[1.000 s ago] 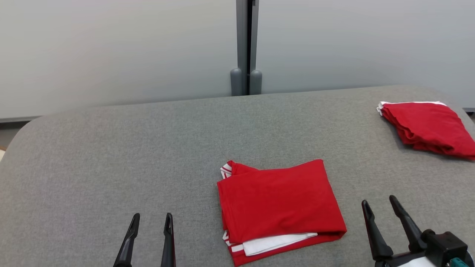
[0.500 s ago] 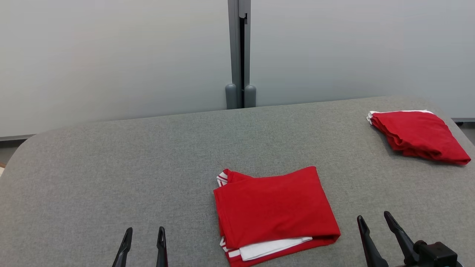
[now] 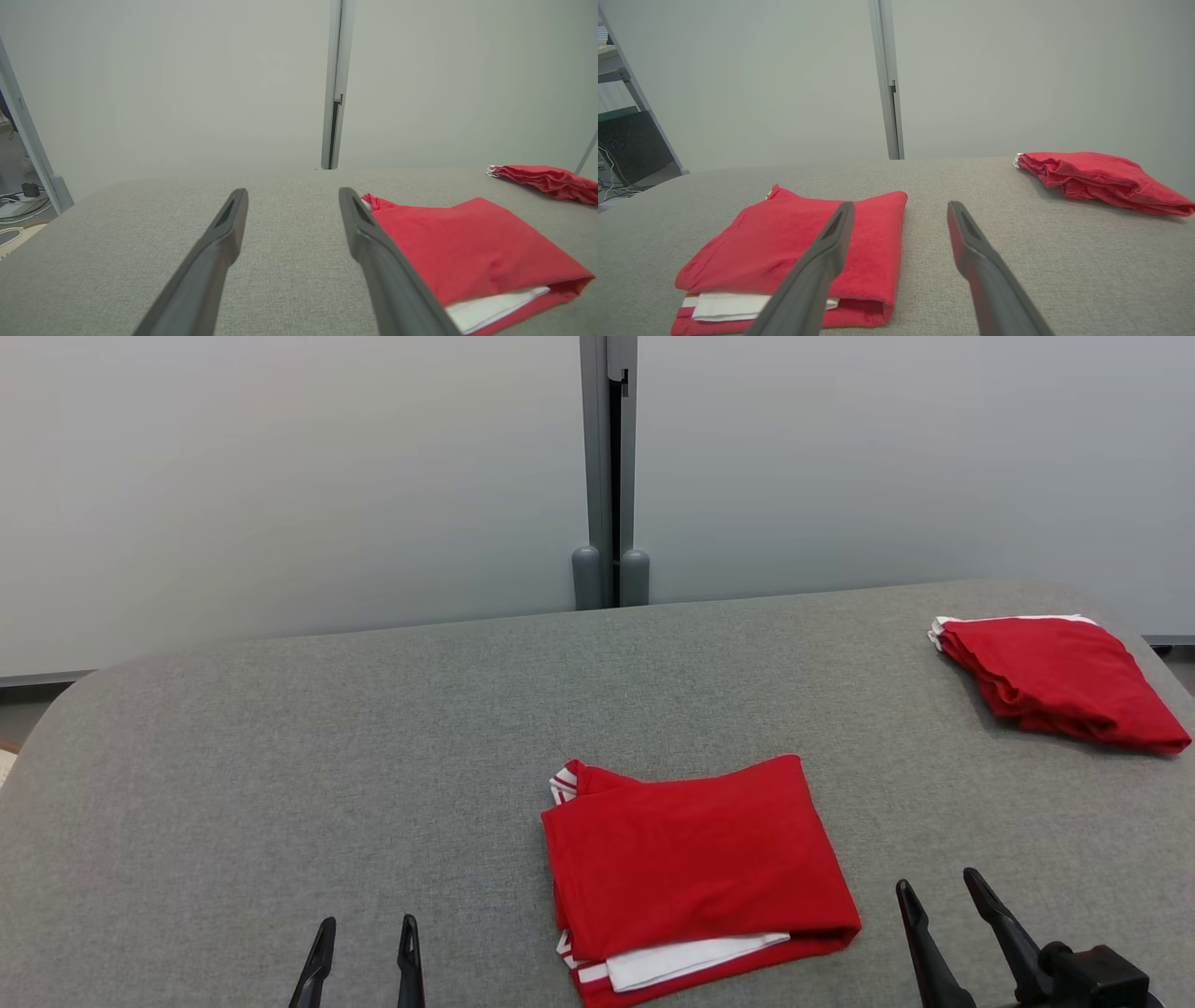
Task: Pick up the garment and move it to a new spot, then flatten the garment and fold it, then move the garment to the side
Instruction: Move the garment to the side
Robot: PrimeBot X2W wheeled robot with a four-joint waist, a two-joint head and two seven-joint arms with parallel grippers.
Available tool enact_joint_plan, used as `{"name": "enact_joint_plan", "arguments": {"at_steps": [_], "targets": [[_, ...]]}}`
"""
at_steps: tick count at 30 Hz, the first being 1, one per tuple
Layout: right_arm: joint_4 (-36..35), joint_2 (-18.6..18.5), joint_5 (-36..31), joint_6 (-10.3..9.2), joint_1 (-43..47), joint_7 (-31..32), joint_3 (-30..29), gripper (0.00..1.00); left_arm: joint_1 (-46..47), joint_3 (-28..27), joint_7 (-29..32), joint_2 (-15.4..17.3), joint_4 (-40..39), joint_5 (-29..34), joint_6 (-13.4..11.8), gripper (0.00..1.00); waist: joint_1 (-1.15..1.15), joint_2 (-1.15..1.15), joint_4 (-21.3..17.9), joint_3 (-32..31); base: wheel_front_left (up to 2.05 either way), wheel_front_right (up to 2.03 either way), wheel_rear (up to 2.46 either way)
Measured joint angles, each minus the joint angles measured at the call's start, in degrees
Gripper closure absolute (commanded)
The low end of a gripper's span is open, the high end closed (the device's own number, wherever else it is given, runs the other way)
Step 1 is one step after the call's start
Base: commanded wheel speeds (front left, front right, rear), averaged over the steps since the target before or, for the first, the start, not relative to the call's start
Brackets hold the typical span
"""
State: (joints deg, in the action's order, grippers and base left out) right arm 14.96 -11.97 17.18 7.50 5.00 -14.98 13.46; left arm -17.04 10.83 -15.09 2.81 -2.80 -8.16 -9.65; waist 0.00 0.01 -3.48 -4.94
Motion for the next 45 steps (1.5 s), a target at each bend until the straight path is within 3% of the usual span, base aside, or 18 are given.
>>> {"name": "enact_joint_plan", "arguments": {"at_steps": [9,17,24,33,35,36,45], "targets": [[3.67,-1.47,5.53,-0.01,-2.55,-0.08,3.88,0.0,0.35,0.67,0.0,0.01,0.85,0.54,0.04,0.0,0.0,0.0,0.73,1.74,0.0,0.0,0.0],[15.8,-8.86,24.01,0.0,-16.05,2.79,17.07,0.0,3.06,2.91,0.0,-0.03,1.74,1.07,0.44,0.0,0.0,0.0,2.1,5.43,0.0,0.0,0.0],[17.84,-15.05,39.67,-0.01,-23.7,10.11,24.71,0.0,6.48,3.91,0.0,0.0,1.77,0.4,0.42,0.0,0.0,0.0,4.59,9.64,0.0,0.0,0.0],[19.5,-17.74,46.85,-0.01,-27.7,10.46,33.38,0.0,8.77,4.52,0.0,0.01,1.67,-1.52,-0.45,0.0,0.0,0.0,7.04,13.84,0.0,0.0,0.0],[19.18,-18.19,48.26,-0.01,-28.71,10.44,35.09,0.95,9.63,4.56,0.0,0.0,1.57,-1.53,-0.45,0.0,0.0,0.0,7.35,14.6,0.0,0.0,0.0],[18.97,-18.64,48.4,-0.01,-29.26,10.34,36.04,1.0,9.93,4.59,0.0,-0.01,1.54,-1.56,-0.48,0.0,0.0,0.0,7.5,14.93,0.0,0.0,0.0],[19.6,-23.53,48.52,0.01,-38.61,3.76,39.66,1.0,12.12,5.36,0.0,0.01,0.46,-1.51,-0.82,0.0,0.0,0.0,7.53,18.31,0.0,0.0,0.0]]}}
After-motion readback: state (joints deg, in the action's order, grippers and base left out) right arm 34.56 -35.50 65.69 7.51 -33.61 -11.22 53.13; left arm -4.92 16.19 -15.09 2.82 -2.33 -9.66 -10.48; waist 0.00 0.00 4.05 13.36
